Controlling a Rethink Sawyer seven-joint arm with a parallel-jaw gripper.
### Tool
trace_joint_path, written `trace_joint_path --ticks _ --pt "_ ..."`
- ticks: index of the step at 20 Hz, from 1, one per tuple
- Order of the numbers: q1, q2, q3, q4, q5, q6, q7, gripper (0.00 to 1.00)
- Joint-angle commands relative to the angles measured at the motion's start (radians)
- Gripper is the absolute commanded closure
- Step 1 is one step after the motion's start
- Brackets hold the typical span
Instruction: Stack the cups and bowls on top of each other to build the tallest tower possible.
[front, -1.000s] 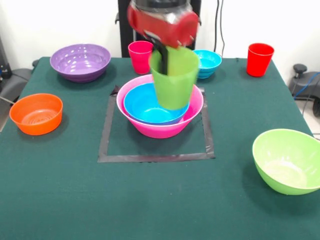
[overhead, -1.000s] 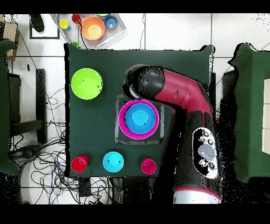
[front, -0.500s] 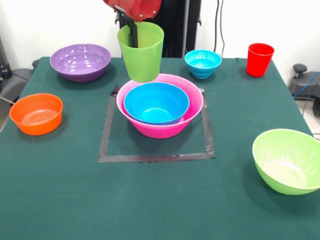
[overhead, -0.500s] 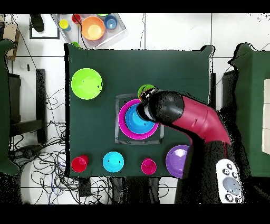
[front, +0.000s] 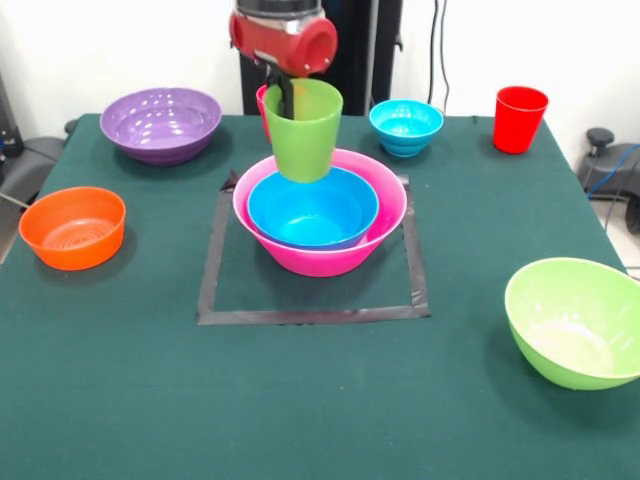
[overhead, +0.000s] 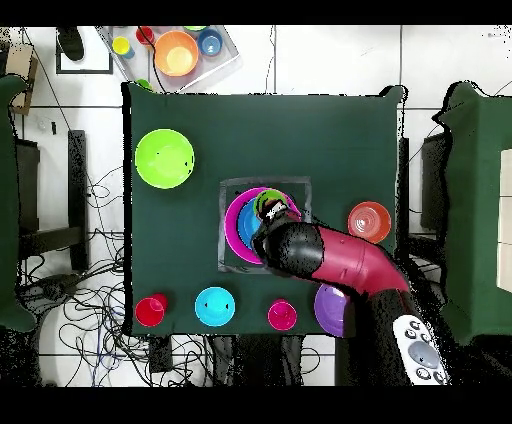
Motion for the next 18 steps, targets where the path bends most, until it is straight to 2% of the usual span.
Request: trace_joint_path --ticks 1,4,8,18 --pt "-0.004 0.102 0.118 0.110 -0.176 -0.198 -0.053 1.00" --pt "-0.024 0.128 0.128 0.103 -0.222 -0.243 -0.048 1.00" --pt "-0.052 0.103 0.154 0.115 -0.251 -0.221 -0.057 1.00" --pt "-0.037 0.146 0.131 0.101 -0.321 -0.276 -0.005 1.00"
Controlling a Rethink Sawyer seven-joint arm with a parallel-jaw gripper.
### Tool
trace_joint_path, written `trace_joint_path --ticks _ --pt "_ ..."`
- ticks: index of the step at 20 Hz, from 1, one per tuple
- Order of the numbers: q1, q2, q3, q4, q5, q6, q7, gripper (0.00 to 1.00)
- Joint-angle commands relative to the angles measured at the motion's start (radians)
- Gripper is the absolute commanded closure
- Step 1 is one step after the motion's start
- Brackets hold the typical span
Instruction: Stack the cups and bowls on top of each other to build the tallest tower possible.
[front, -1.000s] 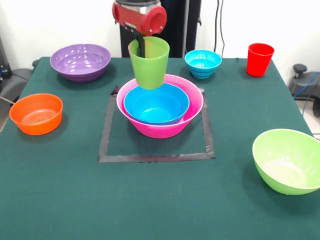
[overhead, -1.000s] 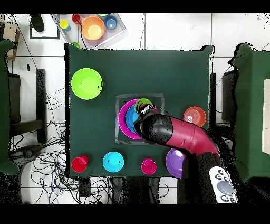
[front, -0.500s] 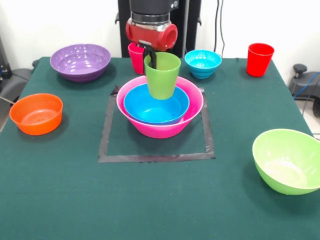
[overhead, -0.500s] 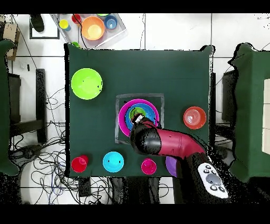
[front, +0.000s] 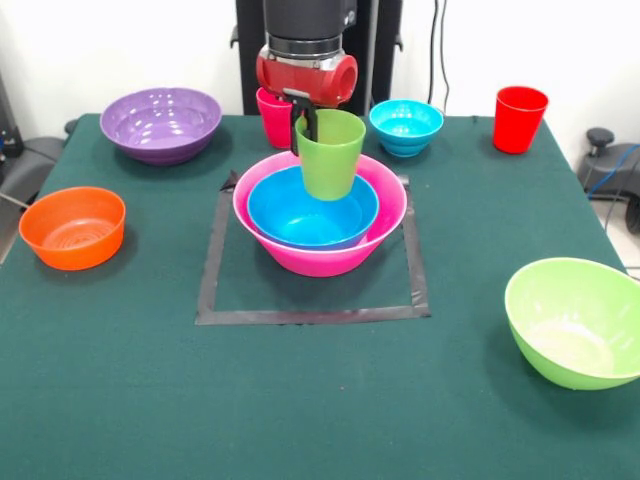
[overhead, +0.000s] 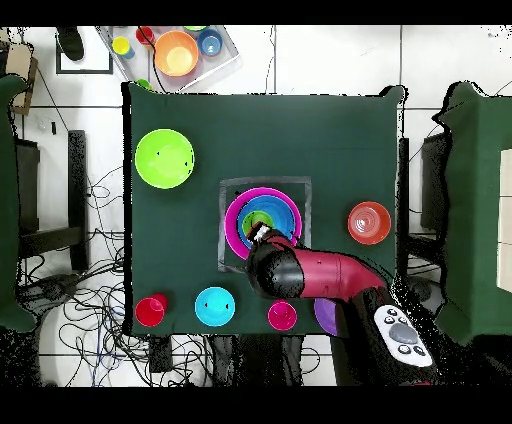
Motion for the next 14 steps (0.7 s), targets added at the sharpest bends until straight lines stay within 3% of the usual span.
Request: trace_joint_path --ticks 1,7,14 --pt "0.013 0.076 0.058 0.019 -0.111 -0.108 0.002 1.00" --pt "0.049 0.143 0.008 -0.023 -0.139 -0.170 0.031 1.00" --pt "0.052 0.162 -0.017 -0.052 -0.153 -0.154 0.008 1.00"
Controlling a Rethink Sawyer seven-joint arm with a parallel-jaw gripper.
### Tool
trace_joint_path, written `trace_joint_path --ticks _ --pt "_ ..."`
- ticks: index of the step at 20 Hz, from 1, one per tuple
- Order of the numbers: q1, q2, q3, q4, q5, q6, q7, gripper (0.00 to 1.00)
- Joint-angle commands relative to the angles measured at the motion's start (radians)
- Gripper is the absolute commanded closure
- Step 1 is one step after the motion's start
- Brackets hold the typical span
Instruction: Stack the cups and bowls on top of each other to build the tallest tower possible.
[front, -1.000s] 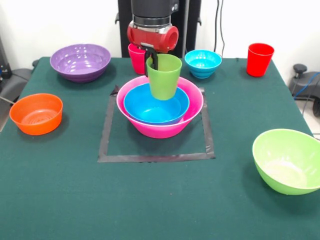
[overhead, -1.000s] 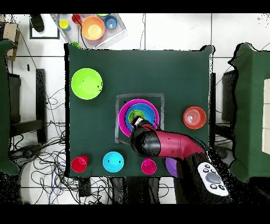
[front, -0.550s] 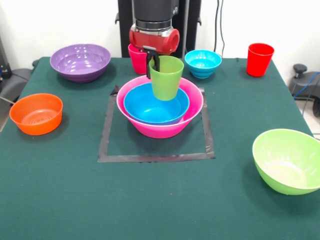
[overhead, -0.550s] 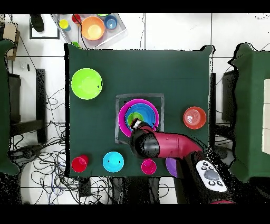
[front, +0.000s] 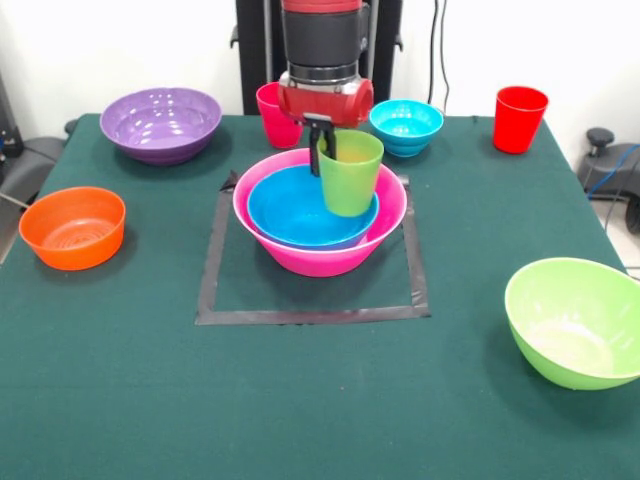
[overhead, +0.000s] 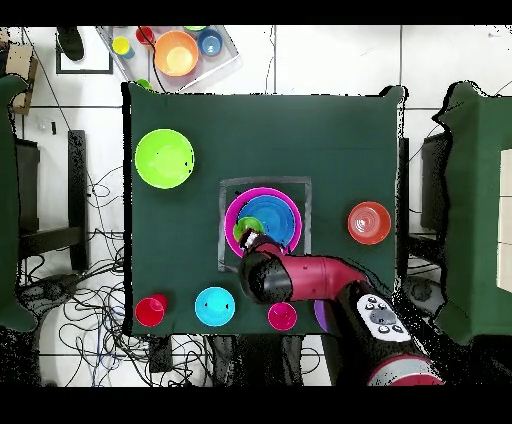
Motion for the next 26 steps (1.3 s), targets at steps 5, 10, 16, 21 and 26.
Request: trace_joint_path --ticks 5,10,16,21,26 --pt "-0.002 0.080 -0.006 -0.064 -0.105 -0.006 -0.019 1.00" --pt "-0.074 0.024 0.045 -0.055 -0.135 0.076 -0.088 1.00" --pt "-0.124 0.021 0.106 -0.105 -0.154 0.137 -0.138 1.00" --pt "-0.138 0.039 0.141 -0.154 -0.165 0.163 -0.149 1.00" --pt "-0.107 0.077 0.133 -0.181 -0.156 0.137 -0.090 1.00"
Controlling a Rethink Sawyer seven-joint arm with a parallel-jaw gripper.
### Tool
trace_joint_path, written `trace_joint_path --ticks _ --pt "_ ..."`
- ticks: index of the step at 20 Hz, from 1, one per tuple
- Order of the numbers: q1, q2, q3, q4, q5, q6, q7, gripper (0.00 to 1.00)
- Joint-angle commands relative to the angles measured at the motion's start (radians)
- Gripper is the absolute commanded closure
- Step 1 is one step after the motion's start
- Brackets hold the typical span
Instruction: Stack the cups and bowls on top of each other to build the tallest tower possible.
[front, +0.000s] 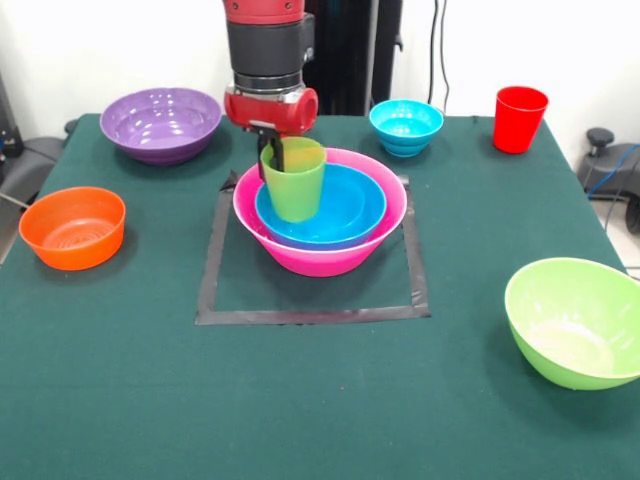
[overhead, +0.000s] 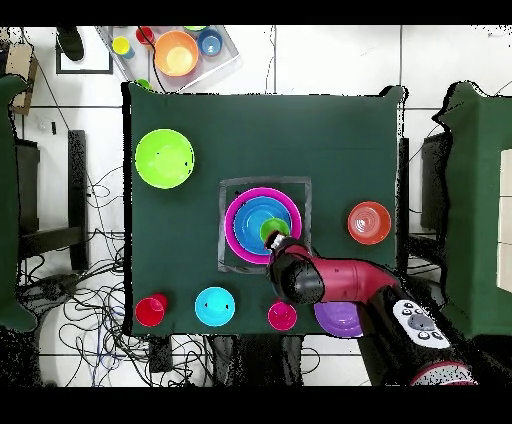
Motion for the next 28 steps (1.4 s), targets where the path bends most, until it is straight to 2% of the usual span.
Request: trace_joint_path --ticks 1,8,13,19,28 --pt "0.039 0.051 0.100 -0.138 -0.044 0.100 -0.078 1.00" --pt "0.100 0.052 0.075 -0.130 0.003 0.079 0.001 1.00" --pt "0.130 0.021 0.053 -0.093 0.034 0.091 0.038 1.00" --pt "0.119 0.002 0.055 -0.083 0.032 0.117 0.012 1.00" --pt "0.106 0.043 0.043 -0.126 -0.007 0.103 -0.018 1.00"
